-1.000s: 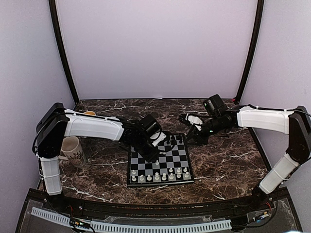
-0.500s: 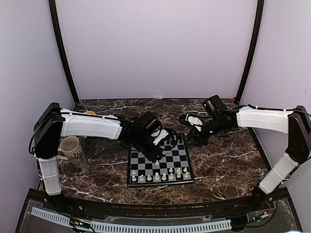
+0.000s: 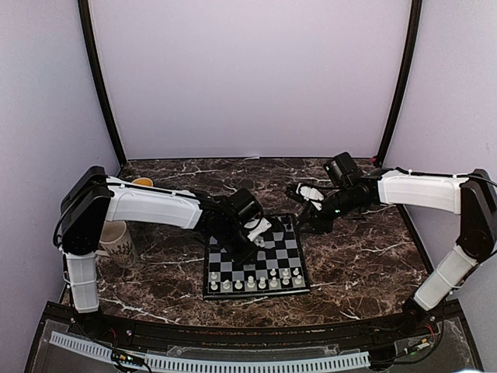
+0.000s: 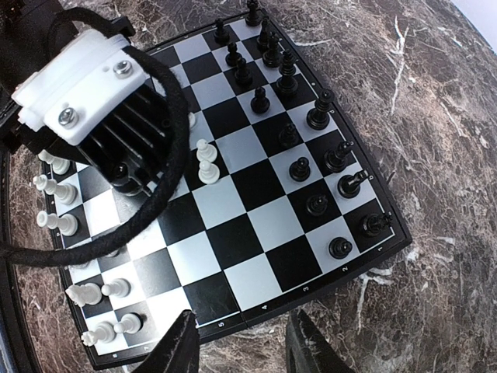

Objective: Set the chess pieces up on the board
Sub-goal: Pick up the pawn from the chessboard.

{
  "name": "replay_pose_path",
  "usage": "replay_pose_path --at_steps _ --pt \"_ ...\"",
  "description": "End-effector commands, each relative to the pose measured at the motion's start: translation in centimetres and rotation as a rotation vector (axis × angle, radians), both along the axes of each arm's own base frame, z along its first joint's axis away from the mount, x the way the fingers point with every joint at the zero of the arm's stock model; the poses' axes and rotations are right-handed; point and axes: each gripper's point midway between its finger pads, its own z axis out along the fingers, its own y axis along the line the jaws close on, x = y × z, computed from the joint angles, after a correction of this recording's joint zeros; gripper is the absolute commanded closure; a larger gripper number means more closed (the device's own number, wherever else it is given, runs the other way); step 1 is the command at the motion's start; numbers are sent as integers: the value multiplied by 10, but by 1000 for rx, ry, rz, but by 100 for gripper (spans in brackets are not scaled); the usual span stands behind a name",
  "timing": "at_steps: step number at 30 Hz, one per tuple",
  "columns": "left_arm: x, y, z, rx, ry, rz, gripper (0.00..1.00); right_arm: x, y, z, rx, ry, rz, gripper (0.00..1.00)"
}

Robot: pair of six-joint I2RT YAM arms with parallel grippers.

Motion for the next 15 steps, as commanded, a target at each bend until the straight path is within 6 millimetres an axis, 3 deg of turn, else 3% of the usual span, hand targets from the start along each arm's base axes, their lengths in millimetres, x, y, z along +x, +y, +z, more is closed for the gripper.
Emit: replay_pose_path --at_steps 1,6,11,15 --pt "1 3 7 22 -11 -2 87 3 4 3 6 -11 8 61" --pt "-2 9 17 24 -21 2 96 3 3 3 4 -10 8 61" --pt "-20 24 37 -7 -33 -41 96 2 4 3 7 -7 10 61" --pt "-37 45 33 21 -24 -77 96 3 4 3 7 -5 13 61"
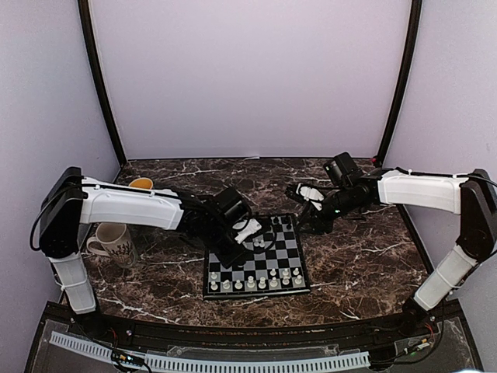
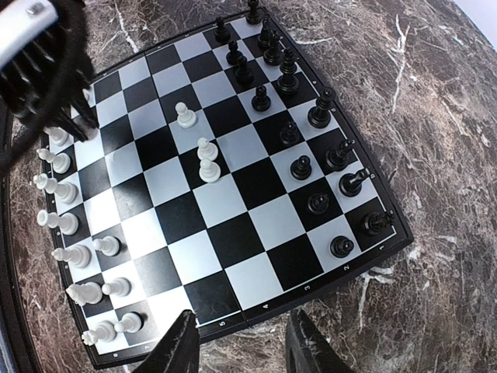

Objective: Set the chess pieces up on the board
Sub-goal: Place the pawn on b2.

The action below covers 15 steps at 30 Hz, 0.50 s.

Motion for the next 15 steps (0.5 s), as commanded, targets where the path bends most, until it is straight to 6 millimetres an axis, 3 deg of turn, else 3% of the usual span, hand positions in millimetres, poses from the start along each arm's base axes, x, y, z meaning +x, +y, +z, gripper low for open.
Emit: replay_pose_path --at_steps 1,7,15 --pt "-22 24 13 17 -1 -55 96 3 5 3 9 -7 12 62" --pt "-33 35 -1 45 43 -59 96 3 5 3 10 -3 15 61" --pt "-31 39 -10 77 39 -52 96 3 6 3 9 -1 13 61"
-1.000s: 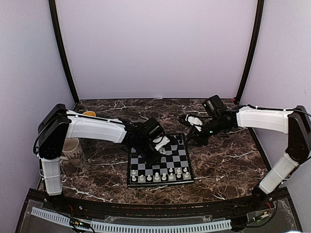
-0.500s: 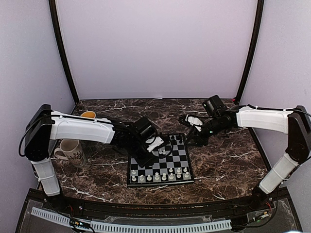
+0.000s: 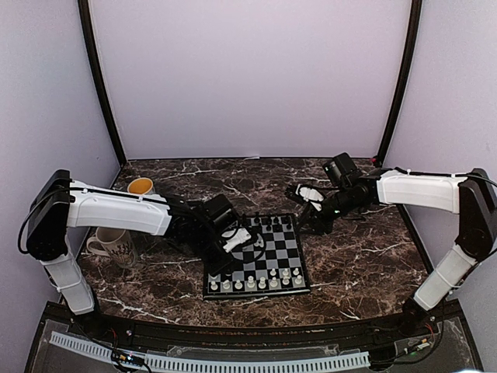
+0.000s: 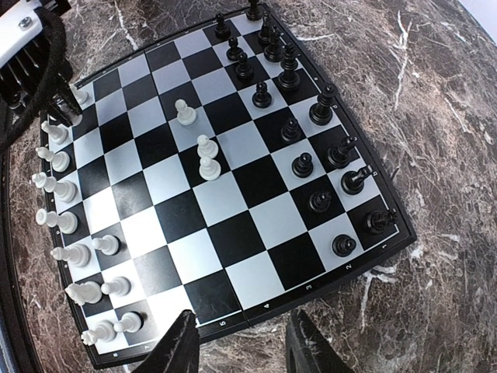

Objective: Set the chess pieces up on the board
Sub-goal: Place the pawn on b2.

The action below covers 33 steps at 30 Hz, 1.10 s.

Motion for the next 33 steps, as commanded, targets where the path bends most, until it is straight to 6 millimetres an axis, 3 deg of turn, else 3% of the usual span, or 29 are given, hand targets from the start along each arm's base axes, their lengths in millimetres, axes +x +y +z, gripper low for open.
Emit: replay_pose_path --at_steps 1,15,29,33 --pt "-6 6 -6 32 12 -18 96 3 6 6 15 -12 12 61" --pt "-6 8 -18 72 28 -26 95 3 6 6 15 -12 14 61" --pt "-12 14 -15 84 47 -43 95 3 6 6 14 -11 16 61" --pt "-10 14 -14 87 39 -37 87 3 6 7 15 -11 16 61"
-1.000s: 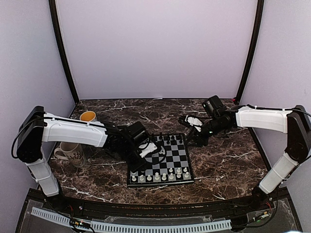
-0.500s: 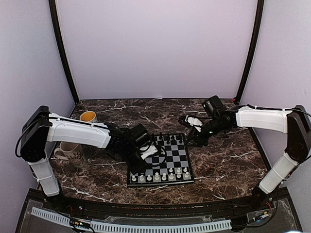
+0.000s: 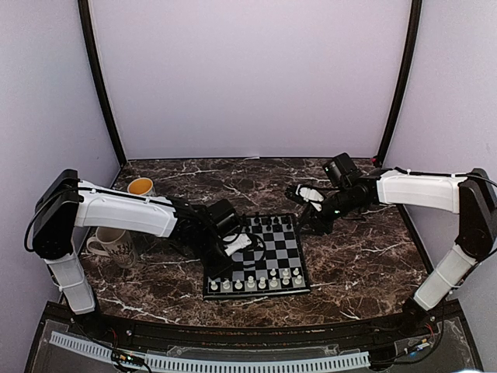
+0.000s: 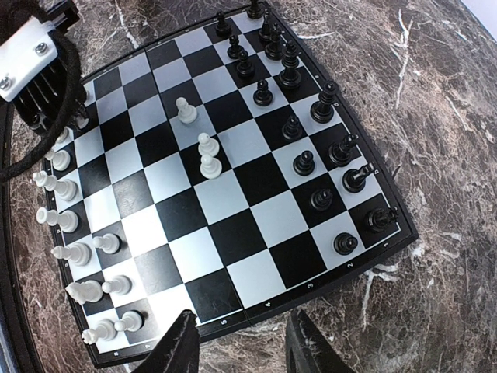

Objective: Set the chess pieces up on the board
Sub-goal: Place the pawn on b2, then pick up the pawn from the chessboard.

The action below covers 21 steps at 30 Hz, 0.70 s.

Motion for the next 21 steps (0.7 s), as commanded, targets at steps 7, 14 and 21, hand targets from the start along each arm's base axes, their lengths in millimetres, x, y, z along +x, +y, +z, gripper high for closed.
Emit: replay_pose_path --at_steps 7,14,21 --pt "3 -3 26 -13 -32 -8 77 3 6 7 17 -12 15 61" --pt "18 -19 52 -75 -85 -5 71 3 7 7 18 -13 18 61" --pt "81 -24 55 -68 -206 212 70 3 6 7 16 -13 16 61"
